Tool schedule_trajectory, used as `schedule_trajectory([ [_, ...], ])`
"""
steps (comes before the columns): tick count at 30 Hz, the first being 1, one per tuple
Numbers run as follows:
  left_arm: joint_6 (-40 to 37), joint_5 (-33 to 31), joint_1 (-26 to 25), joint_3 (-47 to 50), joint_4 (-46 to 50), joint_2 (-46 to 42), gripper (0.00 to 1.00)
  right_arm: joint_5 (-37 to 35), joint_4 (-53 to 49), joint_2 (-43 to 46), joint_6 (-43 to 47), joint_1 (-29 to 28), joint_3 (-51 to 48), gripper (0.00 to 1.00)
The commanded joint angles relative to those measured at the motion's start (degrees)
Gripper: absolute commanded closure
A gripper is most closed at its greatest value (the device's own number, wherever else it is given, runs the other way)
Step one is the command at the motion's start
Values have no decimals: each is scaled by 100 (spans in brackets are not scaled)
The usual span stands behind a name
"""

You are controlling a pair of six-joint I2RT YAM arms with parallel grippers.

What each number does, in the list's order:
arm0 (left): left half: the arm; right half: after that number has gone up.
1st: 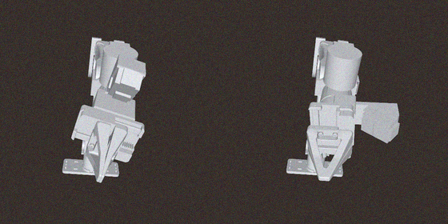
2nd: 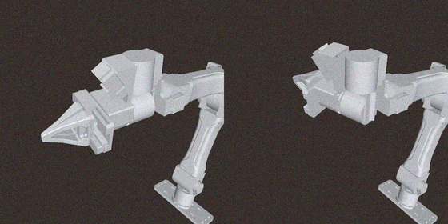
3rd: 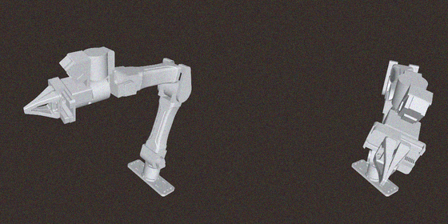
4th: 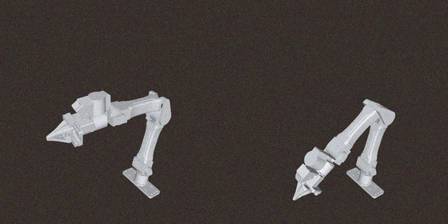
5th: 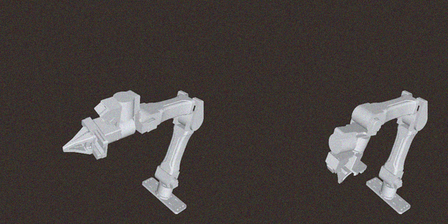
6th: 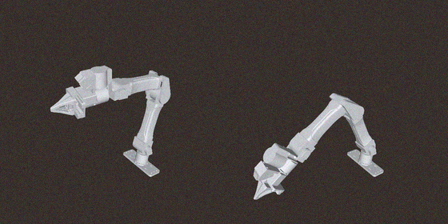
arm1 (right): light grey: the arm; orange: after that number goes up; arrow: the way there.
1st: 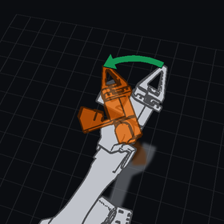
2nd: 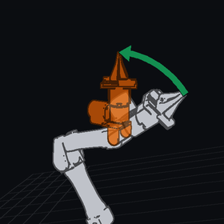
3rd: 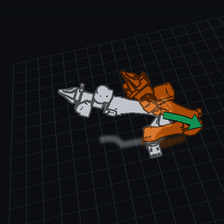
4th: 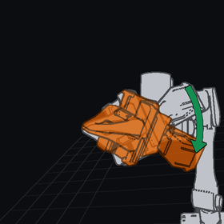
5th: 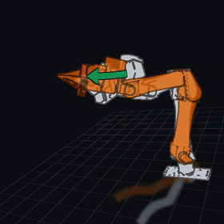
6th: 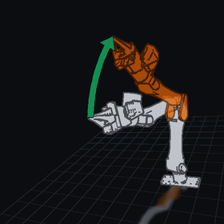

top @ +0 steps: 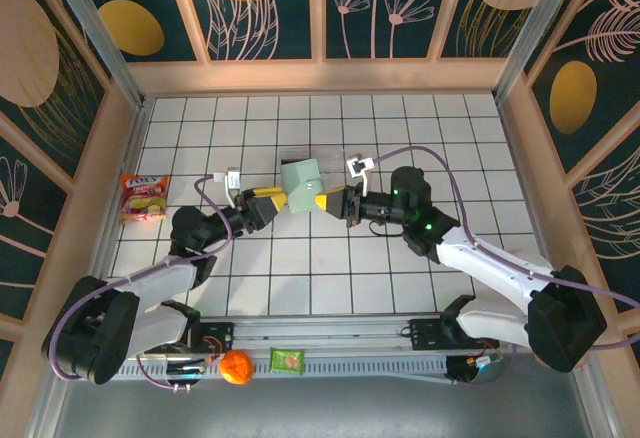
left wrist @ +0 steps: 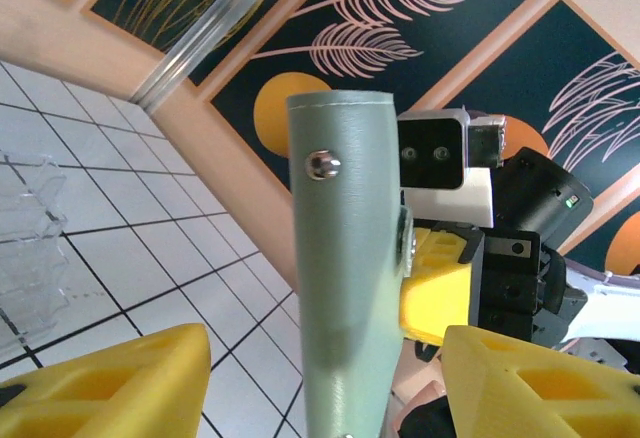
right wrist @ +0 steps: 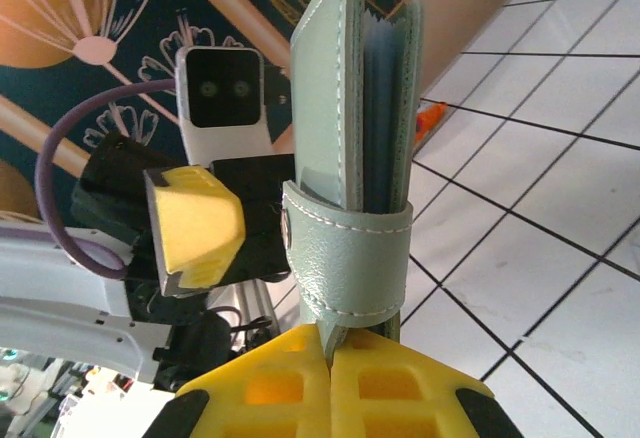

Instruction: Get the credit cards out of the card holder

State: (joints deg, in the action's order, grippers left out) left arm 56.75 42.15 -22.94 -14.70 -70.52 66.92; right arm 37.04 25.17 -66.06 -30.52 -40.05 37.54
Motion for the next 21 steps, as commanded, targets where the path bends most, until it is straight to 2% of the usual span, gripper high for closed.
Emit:
schedule_trajectory([
  [1,-103,163,-49,-175,-447,9,41,380,438,-137,-24,13,43,100],
  [12,-171,210,-166,-219,-445,-5,51,422,670,-476,-272,-13,-9,100],
  [16,-234,169,-283,-246,-361,15,57,327,836,-573,-423,-20,21,100],
  [19,-252,129,-349,-257,-309,-11,58,287,850,-642,-446,-20,81,100],
  [21,-296,77,-372,-261,-226,-70,66,253,824,-686,-454,-26,109,100],
])
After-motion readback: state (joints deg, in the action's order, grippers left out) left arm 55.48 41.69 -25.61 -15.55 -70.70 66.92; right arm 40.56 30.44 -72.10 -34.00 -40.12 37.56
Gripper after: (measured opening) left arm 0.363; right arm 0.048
